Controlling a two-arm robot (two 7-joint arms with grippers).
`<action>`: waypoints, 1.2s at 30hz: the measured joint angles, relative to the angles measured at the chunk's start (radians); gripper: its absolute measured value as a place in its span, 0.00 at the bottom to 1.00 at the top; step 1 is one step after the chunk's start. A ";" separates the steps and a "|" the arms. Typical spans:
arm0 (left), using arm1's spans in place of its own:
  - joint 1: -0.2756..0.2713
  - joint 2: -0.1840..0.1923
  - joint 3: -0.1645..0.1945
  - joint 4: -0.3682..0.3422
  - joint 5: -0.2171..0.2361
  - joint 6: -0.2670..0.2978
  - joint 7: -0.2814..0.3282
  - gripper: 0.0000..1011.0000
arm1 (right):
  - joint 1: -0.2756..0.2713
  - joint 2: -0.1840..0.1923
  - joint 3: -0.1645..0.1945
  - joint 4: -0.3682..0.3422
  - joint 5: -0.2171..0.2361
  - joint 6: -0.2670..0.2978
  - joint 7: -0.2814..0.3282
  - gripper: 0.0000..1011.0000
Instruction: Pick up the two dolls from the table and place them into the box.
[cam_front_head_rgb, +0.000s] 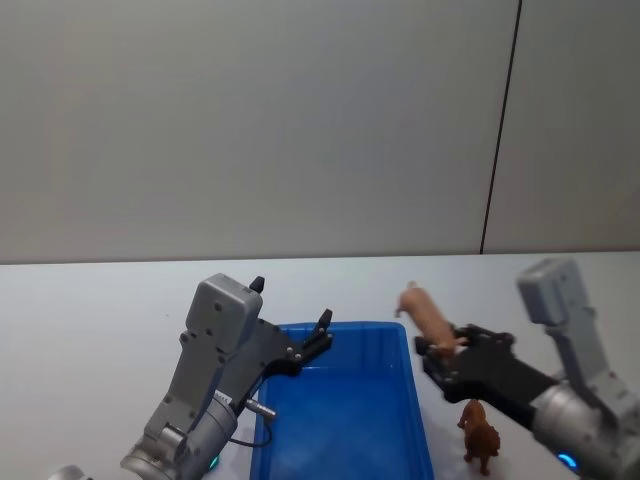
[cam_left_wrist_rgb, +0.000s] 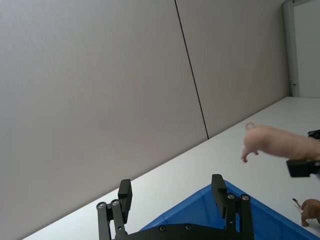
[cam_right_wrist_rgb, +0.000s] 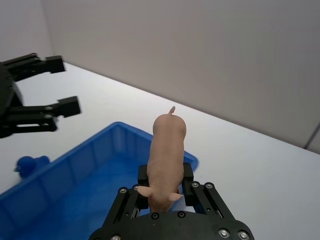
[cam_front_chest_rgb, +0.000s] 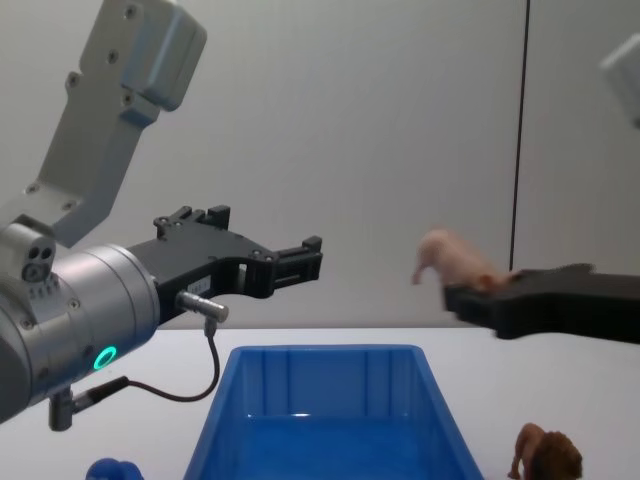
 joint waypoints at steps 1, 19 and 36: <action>0.000 0.000 0.000 0.000 0.000 0.000 0.000 0.99 | 0.008 -0.007 -0.005 0.005 -0.002 0.007 0.008 0.36; 0.000 0.000 0.000 0.000 0.000 0.000 0.000 0.99 | 0.089 -0.081 -0.066 0.073 -0.037 0.094 0.106 0.83; 0.000 0.000 0.000 0.000 0.000 0.000 0.000 0.99 | 0.005 -0.013 -0.033 -0.008 -0.007 0.022 -0.022 0.99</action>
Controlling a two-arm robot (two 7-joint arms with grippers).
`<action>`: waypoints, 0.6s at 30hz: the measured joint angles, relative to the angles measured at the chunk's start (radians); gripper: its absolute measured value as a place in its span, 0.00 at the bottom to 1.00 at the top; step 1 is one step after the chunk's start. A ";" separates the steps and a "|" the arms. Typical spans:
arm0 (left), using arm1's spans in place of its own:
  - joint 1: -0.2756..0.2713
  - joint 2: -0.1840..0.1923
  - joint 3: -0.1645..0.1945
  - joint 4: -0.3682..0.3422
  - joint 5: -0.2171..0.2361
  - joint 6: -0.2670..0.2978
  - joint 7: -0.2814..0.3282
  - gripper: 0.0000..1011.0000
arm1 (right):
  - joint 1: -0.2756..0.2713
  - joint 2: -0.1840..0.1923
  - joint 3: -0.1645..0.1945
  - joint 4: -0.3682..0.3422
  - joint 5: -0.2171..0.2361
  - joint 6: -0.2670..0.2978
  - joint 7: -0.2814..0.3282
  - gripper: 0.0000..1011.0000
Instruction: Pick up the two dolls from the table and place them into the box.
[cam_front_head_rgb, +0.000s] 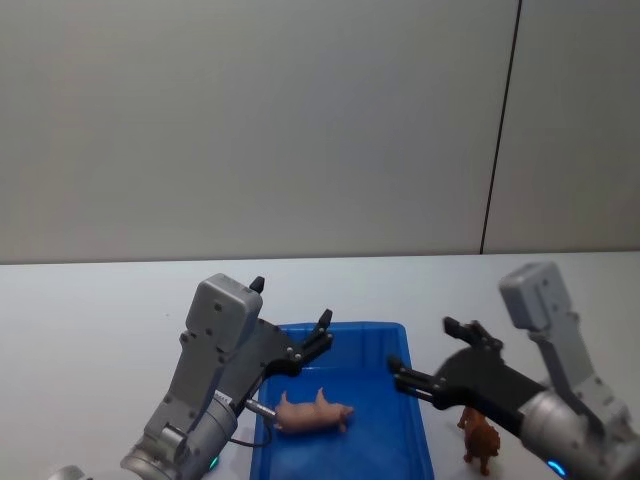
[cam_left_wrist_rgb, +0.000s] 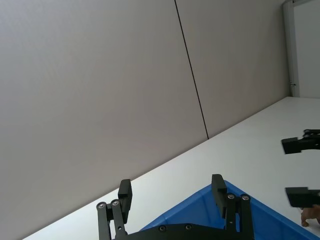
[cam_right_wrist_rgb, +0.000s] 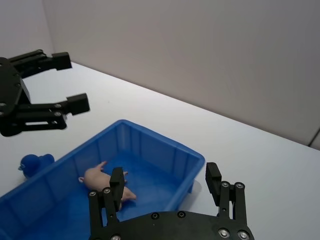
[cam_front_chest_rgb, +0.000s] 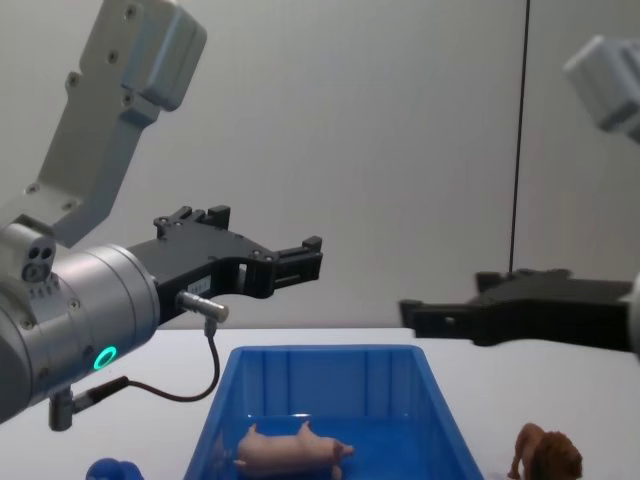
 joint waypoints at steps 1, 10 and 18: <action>0.000 0.000 0.000 0.000 0.000 0.000 0.000 0.99 | -0.016 0.011 0.005 -0.010 0.006 -0.005 -0.014 0.99; 0.000 0.000 0.000 0.000 0.000 0.000 0.000 0.99 | -0.101 0.063 0.024 -0.074 0.048 -0.014 -0.087 0.99; 0.000 0.000 0.000 0.000 0.000 0.000 0.000 0.99 | -0.158 0.091 0.032 -0.103 0.077 -0.004 -0.128 0.99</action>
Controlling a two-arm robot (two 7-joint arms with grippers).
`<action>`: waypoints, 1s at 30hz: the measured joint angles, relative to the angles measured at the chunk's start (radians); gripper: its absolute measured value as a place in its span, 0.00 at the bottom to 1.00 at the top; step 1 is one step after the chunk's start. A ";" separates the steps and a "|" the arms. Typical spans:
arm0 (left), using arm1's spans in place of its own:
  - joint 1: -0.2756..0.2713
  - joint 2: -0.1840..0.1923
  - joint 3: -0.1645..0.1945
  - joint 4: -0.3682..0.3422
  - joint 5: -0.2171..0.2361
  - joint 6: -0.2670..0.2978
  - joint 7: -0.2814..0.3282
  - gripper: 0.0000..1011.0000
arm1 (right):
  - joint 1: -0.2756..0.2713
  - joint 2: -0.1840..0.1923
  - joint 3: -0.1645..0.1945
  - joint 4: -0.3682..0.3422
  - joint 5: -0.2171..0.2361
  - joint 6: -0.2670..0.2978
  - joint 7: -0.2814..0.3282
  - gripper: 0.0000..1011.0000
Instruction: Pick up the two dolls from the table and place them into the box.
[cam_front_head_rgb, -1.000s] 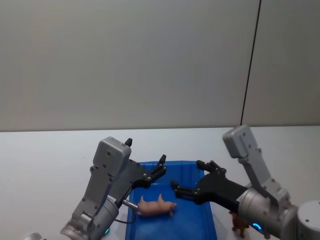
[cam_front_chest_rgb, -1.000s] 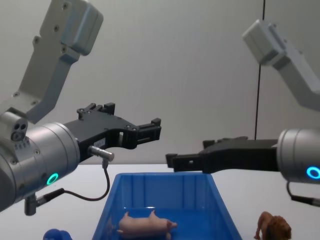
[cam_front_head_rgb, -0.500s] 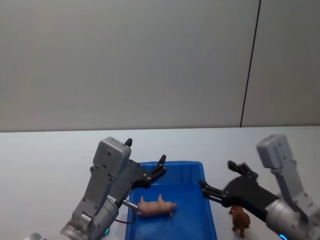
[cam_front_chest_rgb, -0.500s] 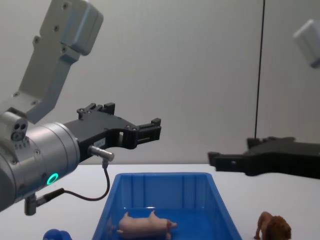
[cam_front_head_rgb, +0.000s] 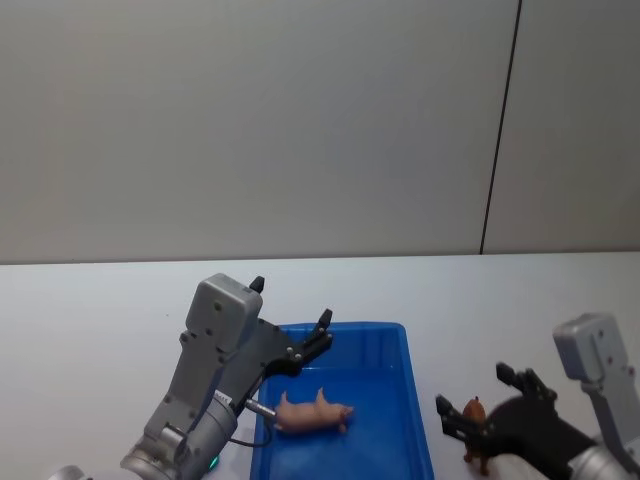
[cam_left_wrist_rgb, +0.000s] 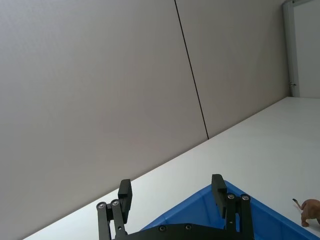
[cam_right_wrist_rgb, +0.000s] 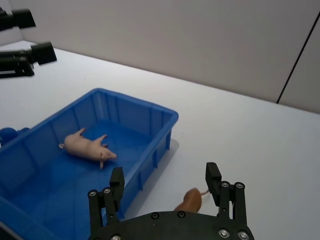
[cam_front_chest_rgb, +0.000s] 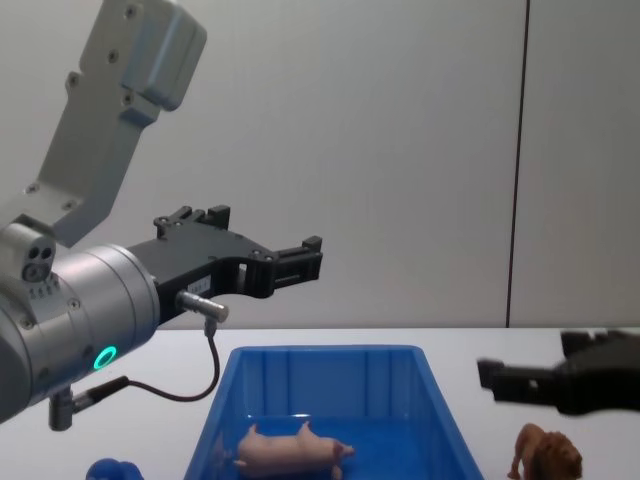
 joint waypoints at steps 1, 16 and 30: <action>0.000 0.000 0.000 0.000 0.000 0.000 0.000 0.99 | -0.011 0.005 0.000 -0.002 0.003 0.002 -0.006 0.99; 0.000 0.000 0.000 0.000 0.000 0.000 0.000 0.99 | -0.060 0.022 0.001 0.020 0.009 0.018 -0.048 0.99; 0.000 0.000 0.000 0.000 0.000 0.000 0.000 0.99 | -0.051 0.013 0.004 0.079 0.010 0.031 -0.056 0.75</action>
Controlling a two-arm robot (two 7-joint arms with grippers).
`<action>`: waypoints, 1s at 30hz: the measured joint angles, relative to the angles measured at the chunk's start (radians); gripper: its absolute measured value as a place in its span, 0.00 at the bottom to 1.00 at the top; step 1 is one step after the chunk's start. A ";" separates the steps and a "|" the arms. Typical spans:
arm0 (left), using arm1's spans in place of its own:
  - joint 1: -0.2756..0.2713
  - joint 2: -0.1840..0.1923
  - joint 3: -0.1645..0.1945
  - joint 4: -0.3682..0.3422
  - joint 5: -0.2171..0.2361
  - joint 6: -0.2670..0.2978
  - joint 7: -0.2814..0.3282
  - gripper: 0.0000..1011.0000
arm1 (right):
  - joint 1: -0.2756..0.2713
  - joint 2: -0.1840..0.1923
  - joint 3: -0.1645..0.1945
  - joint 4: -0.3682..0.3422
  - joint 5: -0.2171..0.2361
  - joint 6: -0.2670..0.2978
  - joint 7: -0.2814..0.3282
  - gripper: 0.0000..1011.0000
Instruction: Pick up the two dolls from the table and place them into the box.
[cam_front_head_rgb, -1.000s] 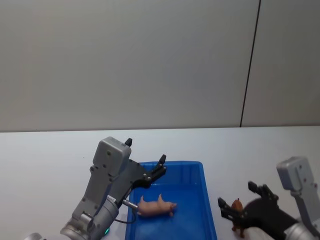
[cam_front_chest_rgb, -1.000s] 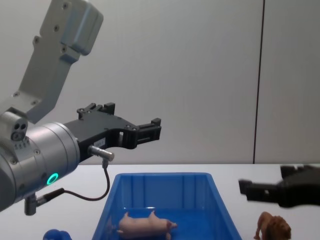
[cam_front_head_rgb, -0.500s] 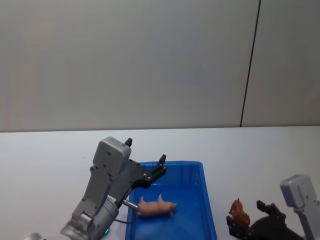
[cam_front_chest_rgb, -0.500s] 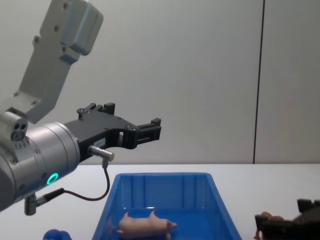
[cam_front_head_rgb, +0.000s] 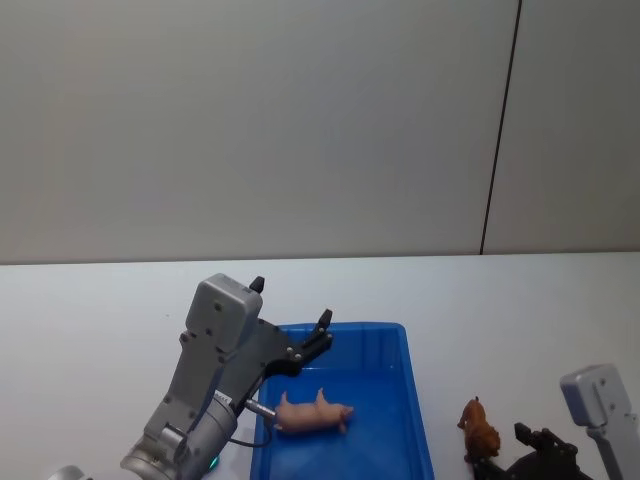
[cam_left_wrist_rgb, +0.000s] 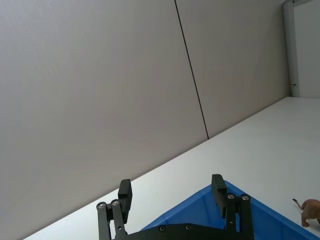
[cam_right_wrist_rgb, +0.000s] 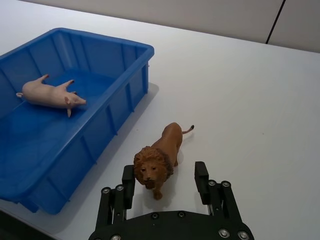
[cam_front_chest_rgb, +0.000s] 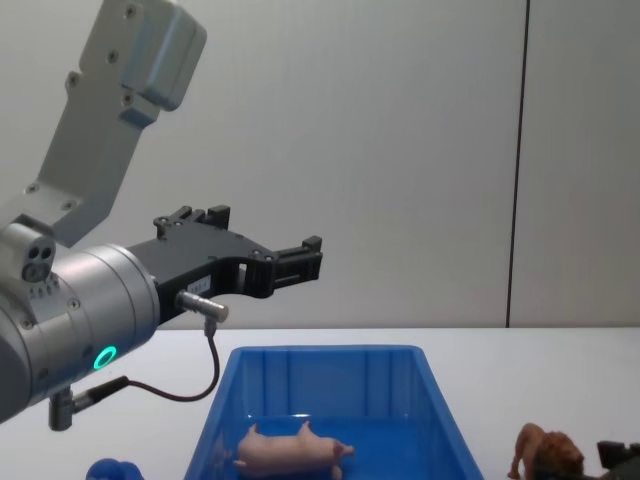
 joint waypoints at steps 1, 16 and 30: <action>0.000 0.000 0.000 0.000 0.000 0.000 0.000 0.99 | 0.001 -0.001 0.000 0.003 0.001 0.000 0.000 0.73; 0.000 0.000 0.000 0.000 0.000 0.000 0.000 0.99 | 0.009 -0.009 0.003 0.030 0.001 -0.056 0.002 0.35; 0.000 0.000 0.000 0.000 0.000 0.000 0.000 0.99 | 0.015 -0.010 0.003 0.002 -0.045 -0.147 0.003 0.35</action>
